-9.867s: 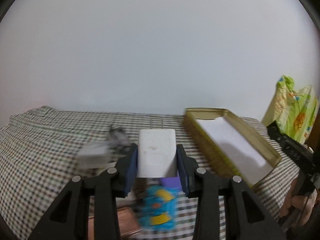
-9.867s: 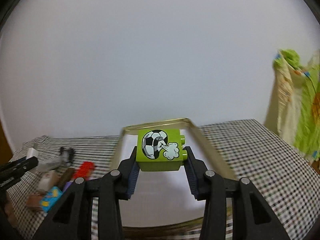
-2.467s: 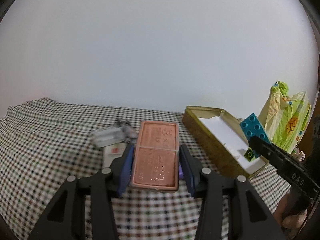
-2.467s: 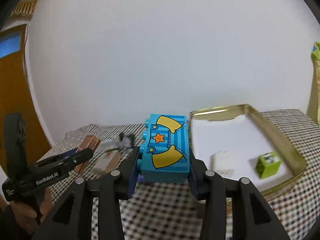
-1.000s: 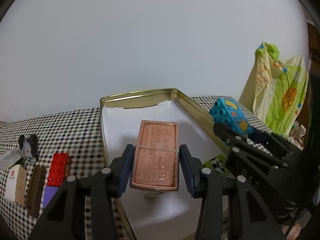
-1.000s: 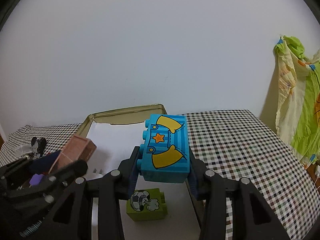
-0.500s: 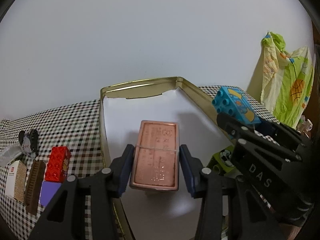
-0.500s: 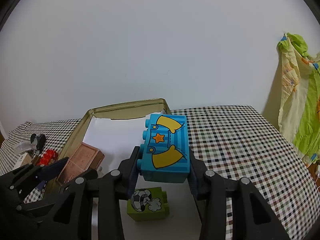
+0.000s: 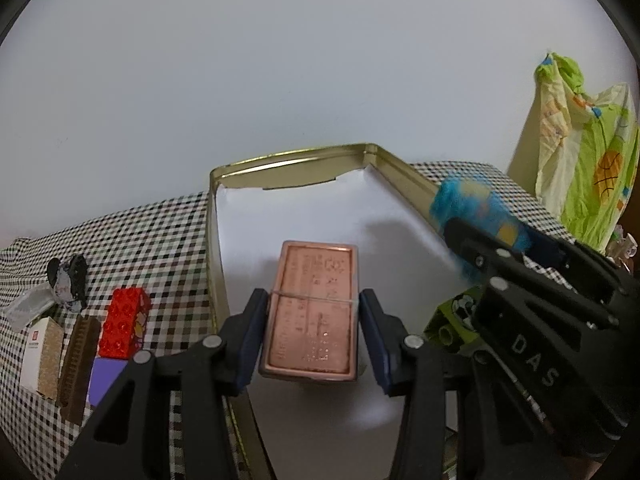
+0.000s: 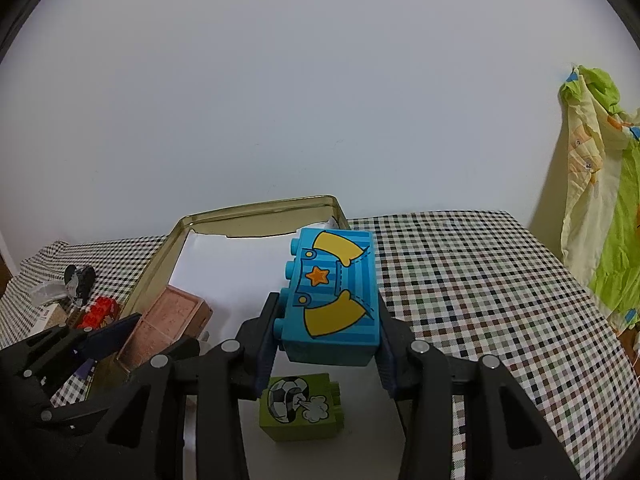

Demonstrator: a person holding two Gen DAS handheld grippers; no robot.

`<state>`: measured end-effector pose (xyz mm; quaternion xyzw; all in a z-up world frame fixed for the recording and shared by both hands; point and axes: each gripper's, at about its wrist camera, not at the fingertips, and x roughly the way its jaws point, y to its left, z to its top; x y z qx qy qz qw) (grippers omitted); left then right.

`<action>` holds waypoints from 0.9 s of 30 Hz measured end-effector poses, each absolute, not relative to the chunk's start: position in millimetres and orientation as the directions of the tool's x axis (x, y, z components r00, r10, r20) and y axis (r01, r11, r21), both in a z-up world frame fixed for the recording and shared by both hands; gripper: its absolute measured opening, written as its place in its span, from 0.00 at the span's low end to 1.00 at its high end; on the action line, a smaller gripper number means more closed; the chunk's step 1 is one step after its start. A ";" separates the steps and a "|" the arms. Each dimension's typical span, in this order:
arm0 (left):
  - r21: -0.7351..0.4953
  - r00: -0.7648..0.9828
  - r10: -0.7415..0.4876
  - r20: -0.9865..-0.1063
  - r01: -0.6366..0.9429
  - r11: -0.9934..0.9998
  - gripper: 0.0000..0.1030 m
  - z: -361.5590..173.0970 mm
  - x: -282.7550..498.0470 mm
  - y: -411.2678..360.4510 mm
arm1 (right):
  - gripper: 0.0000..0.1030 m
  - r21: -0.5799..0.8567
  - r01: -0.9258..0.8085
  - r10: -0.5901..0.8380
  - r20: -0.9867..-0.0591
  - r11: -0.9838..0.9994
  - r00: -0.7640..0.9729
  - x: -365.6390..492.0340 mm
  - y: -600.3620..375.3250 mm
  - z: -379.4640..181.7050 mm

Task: Organize rigid objects
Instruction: 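Carry both into the gold tray and open both tools to release them, then withdraw both tools from the tray back toward the remaining objects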

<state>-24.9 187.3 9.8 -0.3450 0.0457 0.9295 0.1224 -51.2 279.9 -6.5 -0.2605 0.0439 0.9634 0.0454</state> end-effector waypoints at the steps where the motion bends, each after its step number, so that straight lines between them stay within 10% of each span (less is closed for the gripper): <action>1: 0.002 -0.737 0.197 -0.646 -0.261 -0.965 0.54 10.8 -23.9 187.3 | 0.49 0.059 -0.113 0.069 -0.503 -0.992 -0.862 -50.7 279.7 -6.1; 5: 0.019 -0.769 0.203 -0.606 -0.270 -0.963 1.00 18.8 -15.9 186.8 | 0.77 0.096 -0.150 0.092 -0.447 -0.984 -0.890 -39.3 284.9 -1.9; 27: 0.022 -0.855 0.128 -0.503 -0.160 -0.987 0.99 27.2 0.6 140.9 | 0.85 0.137 -0.309 0.263 -0.277 -0.941 -0.924 -3.5 304.3 15.4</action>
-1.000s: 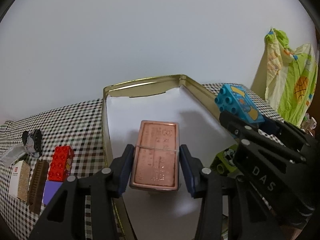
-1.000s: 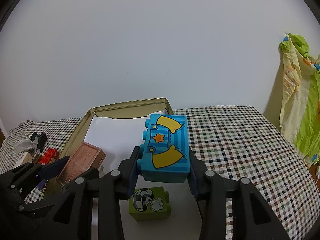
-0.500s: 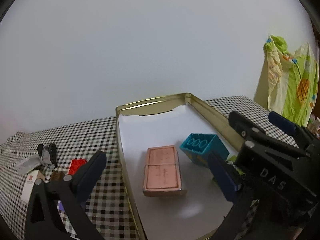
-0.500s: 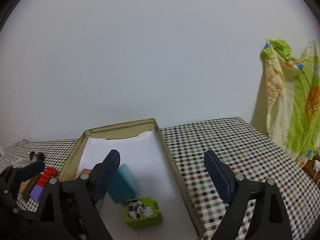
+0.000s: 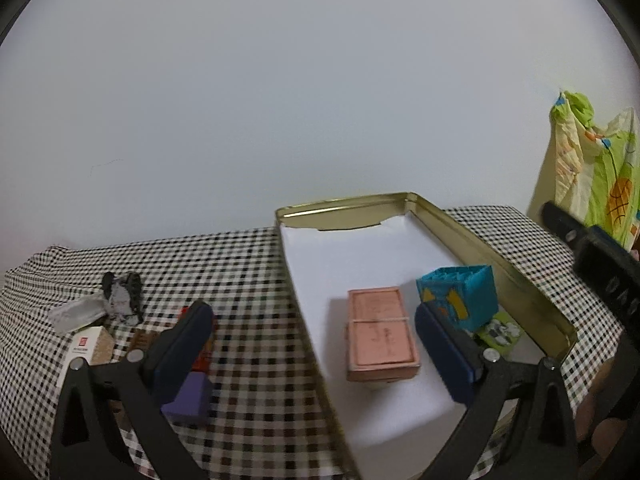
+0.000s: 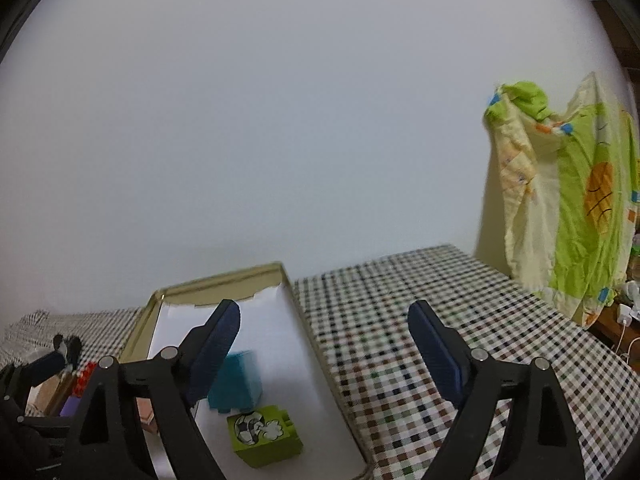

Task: Organize rigid objects
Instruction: 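Withdraw both tools from the tray back toward the remaining objects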

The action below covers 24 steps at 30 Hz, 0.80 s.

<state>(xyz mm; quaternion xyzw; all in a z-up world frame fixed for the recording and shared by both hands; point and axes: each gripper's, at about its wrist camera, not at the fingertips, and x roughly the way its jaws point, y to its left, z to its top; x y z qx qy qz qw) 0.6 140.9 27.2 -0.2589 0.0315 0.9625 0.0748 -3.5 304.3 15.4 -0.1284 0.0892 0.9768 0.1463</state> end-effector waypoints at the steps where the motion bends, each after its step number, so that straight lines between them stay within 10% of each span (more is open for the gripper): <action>1: 0.027 -0.858 0.119 -0.499 -0.153 -0.988 0.99 27.4 1.5 139.0 | 0.85 0.140 -0.321 0.280 -0.254 -0.937 -0.926 1.2 304.8 17.1; 24: 0.050 -0.897 0.015 -0.442 -0.041 -0.998 0.99 20.2 8.4 90.2 | 0.85 0.003 -0.426 0.422 -0.120 -0.905 -0.898 22.8 261.1 29.4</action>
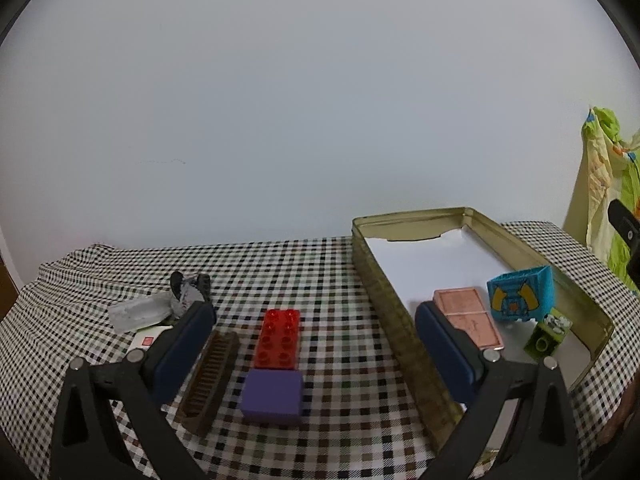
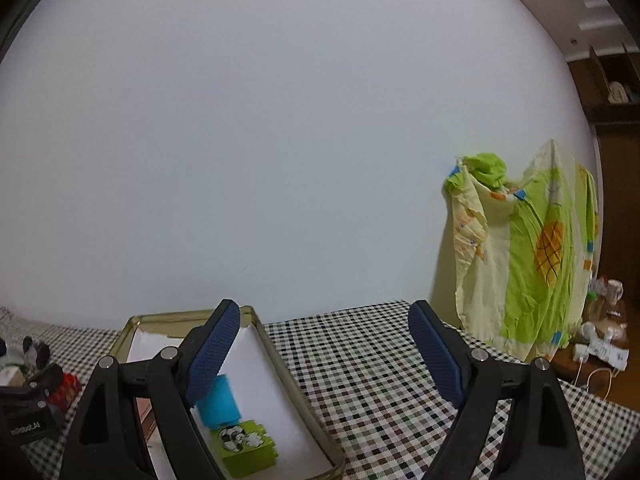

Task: Organize rigid objects
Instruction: 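Withdraw both tools from the tray back toward the remaining objects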

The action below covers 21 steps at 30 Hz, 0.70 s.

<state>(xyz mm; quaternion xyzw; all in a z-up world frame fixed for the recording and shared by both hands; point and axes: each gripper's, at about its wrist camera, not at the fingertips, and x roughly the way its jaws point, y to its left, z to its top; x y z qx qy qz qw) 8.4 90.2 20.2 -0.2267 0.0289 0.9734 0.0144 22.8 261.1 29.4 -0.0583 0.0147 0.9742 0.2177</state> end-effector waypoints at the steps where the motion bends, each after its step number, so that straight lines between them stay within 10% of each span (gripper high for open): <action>1: 0.049 -0.896 0.015 -0.444 -0.041 -0.998 0.99 20.2 10.5 87.8 | 0.85 0.005 -0.427 0.423 -0.121 -0.904 -0.898 23.3 259.9 29.5; 21: 0.013 -0.882 0.040 -0.469 -0.053 -0.999 0.99 15.2 13.9 58.1 | 0.85 0.076 -0.445 0.427 -0.175 -0.893 -0.887 26.7 233.5 27.5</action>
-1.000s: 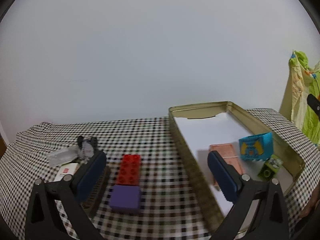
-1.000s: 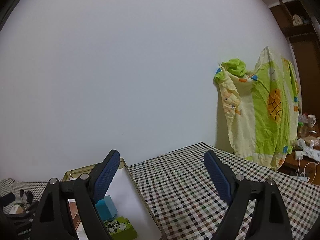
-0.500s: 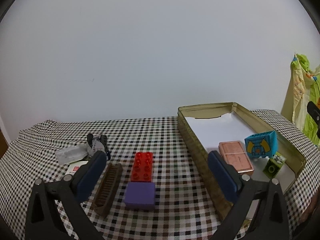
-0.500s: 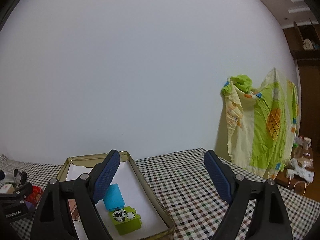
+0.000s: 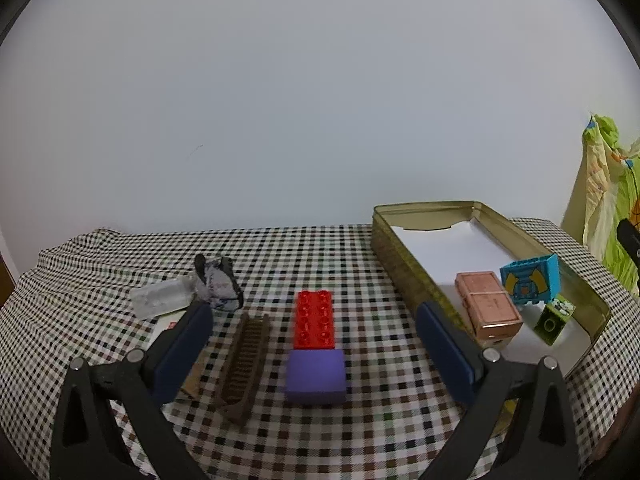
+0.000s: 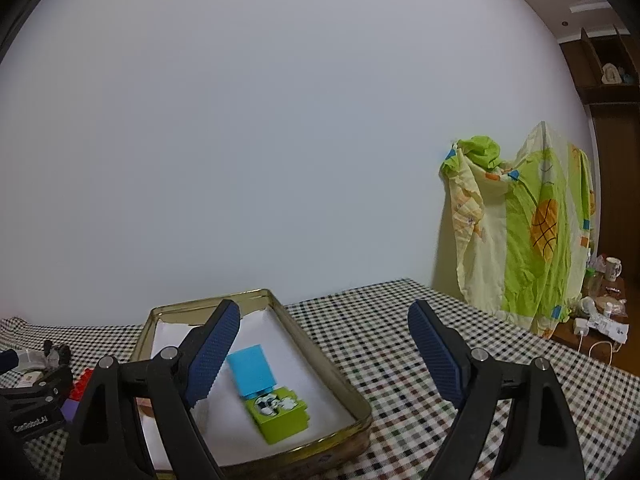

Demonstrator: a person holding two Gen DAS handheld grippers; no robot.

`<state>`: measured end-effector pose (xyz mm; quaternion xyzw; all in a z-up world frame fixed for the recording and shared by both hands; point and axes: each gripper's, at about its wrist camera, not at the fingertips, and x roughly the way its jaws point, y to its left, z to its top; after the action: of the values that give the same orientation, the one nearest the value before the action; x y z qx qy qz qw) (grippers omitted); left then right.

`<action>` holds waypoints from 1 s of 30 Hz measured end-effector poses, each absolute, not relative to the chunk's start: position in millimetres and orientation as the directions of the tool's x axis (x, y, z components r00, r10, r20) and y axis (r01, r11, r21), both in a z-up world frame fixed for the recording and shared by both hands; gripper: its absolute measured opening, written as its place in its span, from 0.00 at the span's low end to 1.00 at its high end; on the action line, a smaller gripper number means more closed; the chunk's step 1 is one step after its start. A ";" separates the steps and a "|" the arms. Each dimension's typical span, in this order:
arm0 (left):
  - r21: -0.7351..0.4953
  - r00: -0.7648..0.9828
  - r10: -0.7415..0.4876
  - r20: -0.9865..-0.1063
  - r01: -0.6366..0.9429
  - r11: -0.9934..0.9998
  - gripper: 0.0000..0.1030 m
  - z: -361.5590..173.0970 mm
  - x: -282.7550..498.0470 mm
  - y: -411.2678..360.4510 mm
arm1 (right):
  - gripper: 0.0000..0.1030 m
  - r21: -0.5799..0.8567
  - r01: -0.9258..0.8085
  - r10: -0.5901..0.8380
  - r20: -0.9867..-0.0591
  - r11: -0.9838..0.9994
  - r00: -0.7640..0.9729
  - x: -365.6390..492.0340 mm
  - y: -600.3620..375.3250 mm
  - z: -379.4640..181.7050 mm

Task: Organize rigid objects
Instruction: 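Withdraw both tools from the tray back toward the remaining objects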

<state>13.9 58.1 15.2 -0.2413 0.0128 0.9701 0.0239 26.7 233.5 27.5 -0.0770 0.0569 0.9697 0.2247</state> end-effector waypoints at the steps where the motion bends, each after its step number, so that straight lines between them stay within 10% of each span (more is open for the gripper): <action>1: 0.014 -0.882 0.040 -0.469 -0.053 -0.999 0.99 15.0 14.5 55.8 | 0.85 0.081 -0.444 0.424 -0.181 -0.893 -0.887 25.9 231.4 27.0; 30: -0.031 -0.857 -0.009 -0.515 0.030 -0.999 0.99 4.6 3.8 -38.9 | 0.85 0.055 -0.217 0.195 -0.264 -0.975 -0.945 -1.9 90.7 21.1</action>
<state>3.8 -38.9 4.6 -0.2673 -0.0191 0.9634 -0.0102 -1.9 90.7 21.1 -0.1293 0.0417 0.9852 0.1045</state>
